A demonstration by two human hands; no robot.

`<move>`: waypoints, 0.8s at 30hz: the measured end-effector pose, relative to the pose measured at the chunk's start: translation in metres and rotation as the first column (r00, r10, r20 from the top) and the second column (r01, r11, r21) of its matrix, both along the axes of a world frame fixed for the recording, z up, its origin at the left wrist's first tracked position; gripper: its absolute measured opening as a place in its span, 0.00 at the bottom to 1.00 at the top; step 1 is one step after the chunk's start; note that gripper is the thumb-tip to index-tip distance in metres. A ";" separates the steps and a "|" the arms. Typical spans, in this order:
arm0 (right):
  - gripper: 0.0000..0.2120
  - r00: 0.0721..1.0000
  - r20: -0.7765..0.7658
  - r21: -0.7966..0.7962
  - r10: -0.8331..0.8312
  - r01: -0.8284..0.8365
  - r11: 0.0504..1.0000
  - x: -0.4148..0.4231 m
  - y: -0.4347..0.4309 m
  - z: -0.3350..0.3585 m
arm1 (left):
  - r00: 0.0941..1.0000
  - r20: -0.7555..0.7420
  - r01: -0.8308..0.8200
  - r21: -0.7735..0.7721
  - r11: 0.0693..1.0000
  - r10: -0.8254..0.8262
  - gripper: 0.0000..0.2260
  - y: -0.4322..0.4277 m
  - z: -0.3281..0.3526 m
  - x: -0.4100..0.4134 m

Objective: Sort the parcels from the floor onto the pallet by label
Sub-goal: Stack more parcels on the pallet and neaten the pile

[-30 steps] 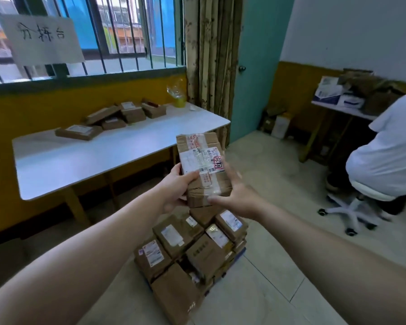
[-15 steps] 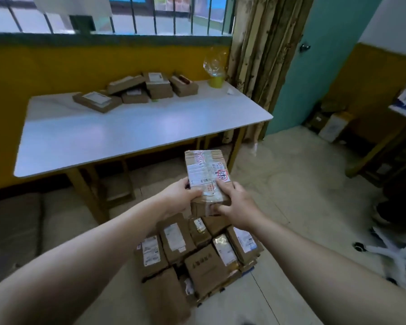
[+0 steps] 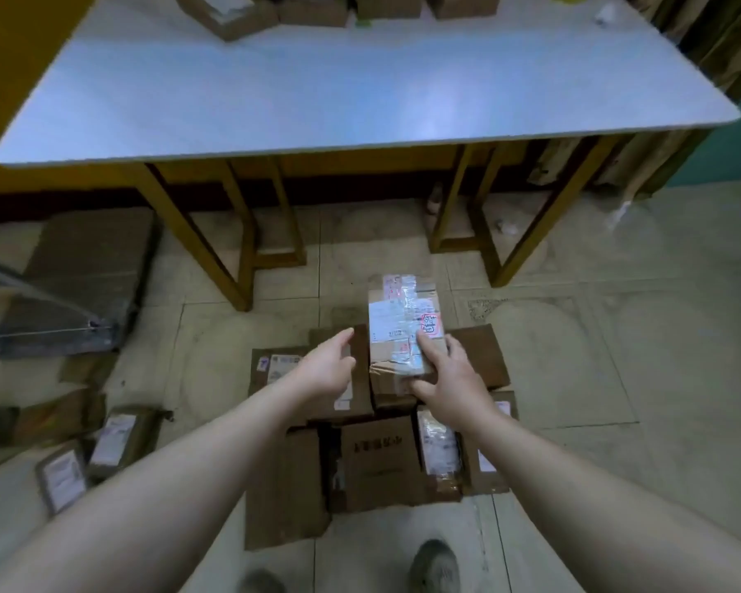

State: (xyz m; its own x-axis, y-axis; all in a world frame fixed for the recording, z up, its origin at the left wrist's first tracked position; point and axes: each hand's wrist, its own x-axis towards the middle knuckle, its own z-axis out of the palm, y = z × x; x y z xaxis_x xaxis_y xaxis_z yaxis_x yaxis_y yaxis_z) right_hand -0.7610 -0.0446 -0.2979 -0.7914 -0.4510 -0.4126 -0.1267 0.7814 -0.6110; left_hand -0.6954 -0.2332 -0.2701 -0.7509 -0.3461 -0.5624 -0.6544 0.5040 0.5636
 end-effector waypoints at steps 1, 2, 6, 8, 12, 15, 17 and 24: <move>0.36 1.000 0.023 0.026 0.014 -0.015 1.000 -0.003 0.001 -0.020 | 0.998 0.052 0.038 -0.072 0.997 -0.034 0.27 -0.003 -0.025 -0.003; 0.36 0.999 0.044 0.044 0.021 -0.023 0.999 -0.006 0.001 -0.041 | 0.991 0.107 0.095 -0.134 0.986 -0.081 0.28 -0.006 -0.049 -0.006; 0.36 0.995 0.096 0.071 0.039 -0.046 0.996 -0.019 -0.001 -0.123 | 0.943 0.279 0.255 -0.250 0.934 -0.182 0.31 -0.016 -0.137 -0.009; 0.35 0.990 0.137 0.055 0.045 -0.052 0.997 -0.027 -0.003 -0.162 | 0.917 0.335 0.308 -0.255 0.917 -0.215 0.32 -0.021 -0.176 -0.006; 0.36 0.981 0.128 0.043 0.142 -0.149 0.988 -0.031 -0.004 -0.219 | 0.854 0.433 0.407 -0.213 0.888 -0.288 0.34 -0.031 -0.241 0.004; 0.37 0.985 0.073 0.012 0.159 -0.160 0.987 -0.023 -0.002 -0.239 | 0.833 0.458 0.428 -0.175 0.887 -0.311 0.33 -0.031 -0.271 0.014; 0.36 0.984 0.038 0.015 0.174 -0.175 0.984 -0.017 0.000 -0.245 | 0.827 0.460 0.436 -0.158 0.886 -0.324 0.32 -0.029 -0.280 0.019; 0.36 0.972 -0.070 0.051 0.224 -0.220 0.974 -0.003 0.009 -0.251 | 0.827 0.446 0.439 -0.128 0.889 -0.344 0.30 -0.020 -0.285 0.025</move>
State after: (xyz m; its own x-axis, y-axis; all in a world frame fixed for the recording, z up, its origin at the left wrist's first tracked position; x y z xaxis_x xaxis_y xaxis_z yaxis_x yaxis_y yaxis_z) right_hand -0.7642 -0.0357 -0.5494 -0.7031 -0.6022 -0.3782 -0.3443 0.7536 -0.5599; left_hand -0.6699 -0.2532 -0.5549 -0.5742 -0.2193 -0.7888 -0.5184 0.8431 0.1431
